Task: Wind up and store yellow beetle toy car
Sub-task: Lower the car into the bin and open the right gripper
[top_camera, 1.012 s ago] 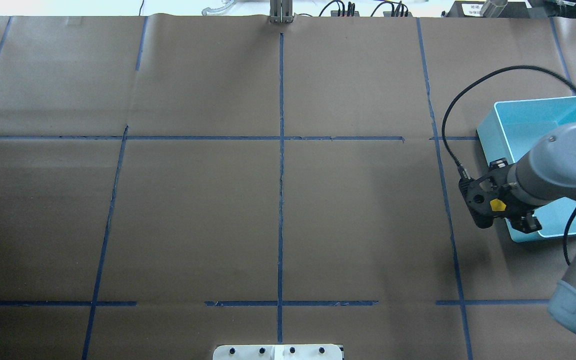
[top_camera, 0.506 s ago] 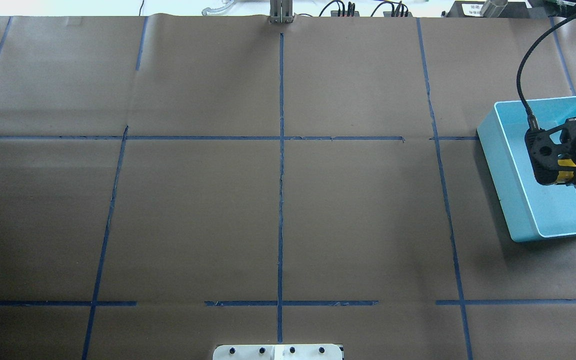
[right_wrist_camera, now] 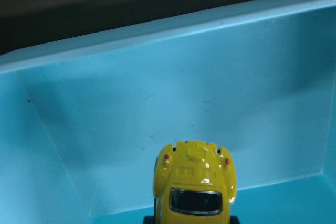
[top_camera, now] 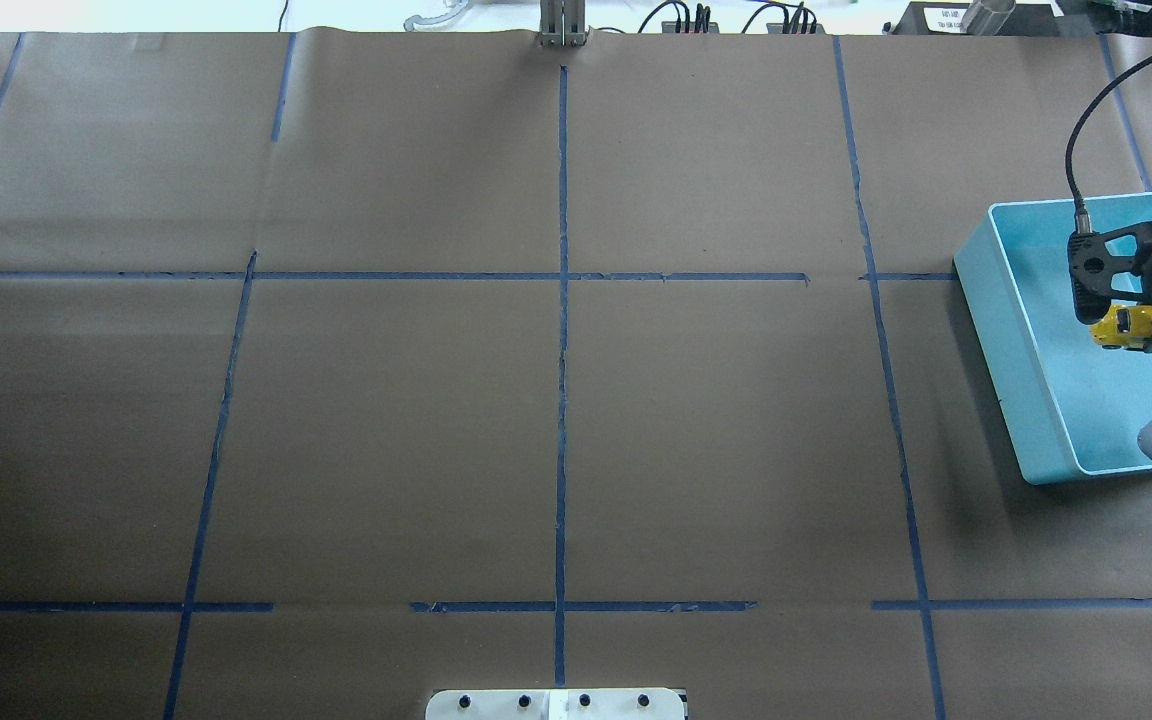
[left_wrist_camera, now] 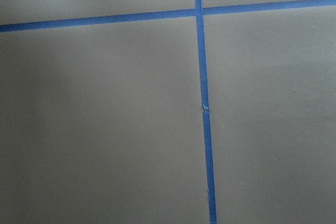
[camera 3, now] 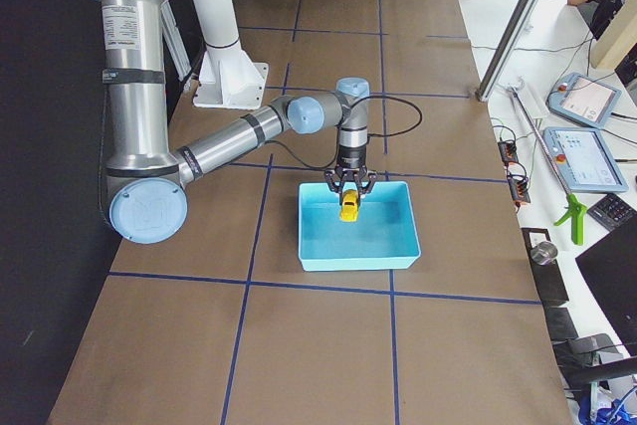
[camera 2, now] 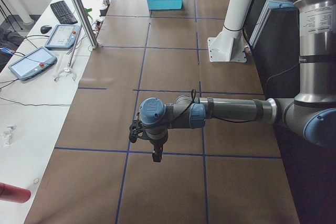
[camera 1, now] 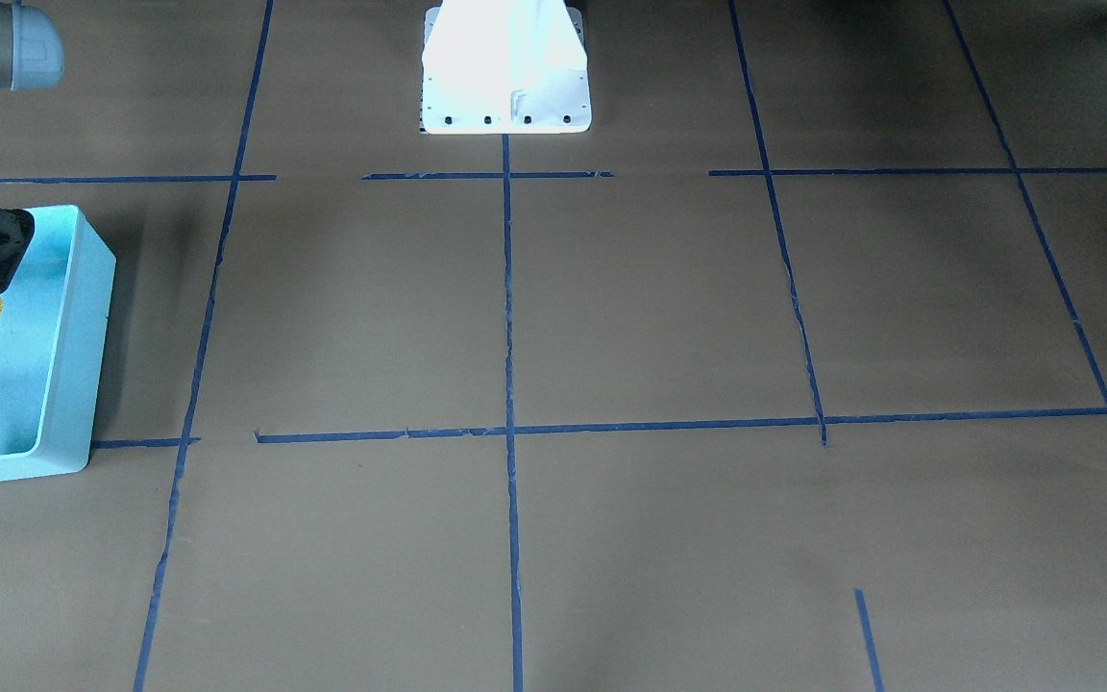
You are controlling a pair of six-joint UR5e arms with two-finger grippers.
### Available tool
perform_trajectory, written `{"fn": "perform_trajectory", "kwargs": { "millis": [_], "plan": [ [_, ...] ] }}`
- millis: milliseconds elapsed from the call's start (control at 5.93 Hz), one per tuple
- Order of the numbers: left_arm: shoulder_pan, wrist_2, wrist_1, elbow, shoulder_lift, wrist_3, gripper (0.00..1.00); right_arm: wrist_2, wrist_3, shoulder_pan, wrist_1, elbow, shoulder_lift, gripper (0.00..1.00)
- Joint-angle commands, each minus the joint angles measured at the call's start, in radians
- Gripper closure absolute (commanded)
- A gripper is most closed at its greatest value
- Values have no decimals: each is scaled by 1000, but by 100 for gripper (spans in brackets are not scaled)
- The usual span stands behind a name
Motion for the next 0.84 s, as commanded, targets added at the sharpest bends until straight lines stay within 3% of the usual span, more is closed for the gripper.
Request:
{"fn": "perform_trajectory", "kwargs": {
  "millis": [0, 506, 675],
  "plan": [
    [0, 1, 0, 1, 0, -1, 0, 103, 29, 3, 123, -158, 19, 100],
    [-1, 2, 8, -2, 1, 0, 0, 113, 31, -4, 256, -248, 15, 96],
    [-1, 2, 9, -7, 3, 0, 0, 114, 32, -4, 256, -244, 16, 70]
  ]
}}
